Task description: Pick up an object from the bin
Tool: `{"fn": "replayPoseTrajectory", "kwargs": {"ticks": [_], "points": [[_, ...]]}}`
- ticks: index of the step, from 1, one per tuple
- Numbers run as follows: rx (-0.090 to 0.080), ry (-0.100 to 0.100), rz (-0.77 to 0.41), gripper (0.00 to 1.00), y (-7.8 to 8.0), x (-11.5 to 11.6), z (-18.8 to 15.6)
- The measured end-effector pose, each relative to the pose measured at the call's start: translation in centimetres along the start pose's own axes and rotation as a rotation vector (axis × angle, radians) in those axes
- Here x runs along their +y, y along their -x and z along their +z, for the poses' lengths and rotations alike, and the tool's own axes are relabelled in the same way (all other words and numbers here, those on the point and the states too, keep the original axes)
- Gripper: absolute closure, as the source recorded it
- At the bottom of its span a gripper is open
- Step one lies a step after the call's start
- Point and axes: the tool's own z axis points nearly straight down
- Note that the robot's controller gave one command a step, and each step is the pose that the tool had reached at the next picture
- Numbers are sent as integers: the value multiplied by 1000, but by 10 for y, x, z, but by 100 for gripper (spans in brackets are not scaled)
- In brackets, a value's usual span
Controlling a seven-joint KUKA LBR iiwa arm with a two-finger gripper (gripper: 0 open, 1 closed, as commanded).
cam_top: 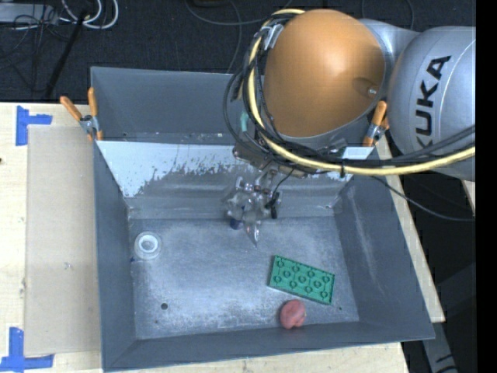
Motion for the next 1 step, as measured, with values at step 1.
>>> {"fn": "replayPoseTrajectory", "kwargs": {"ticks": [1], "points": [[0,0,1,100,0,0,0]]}}
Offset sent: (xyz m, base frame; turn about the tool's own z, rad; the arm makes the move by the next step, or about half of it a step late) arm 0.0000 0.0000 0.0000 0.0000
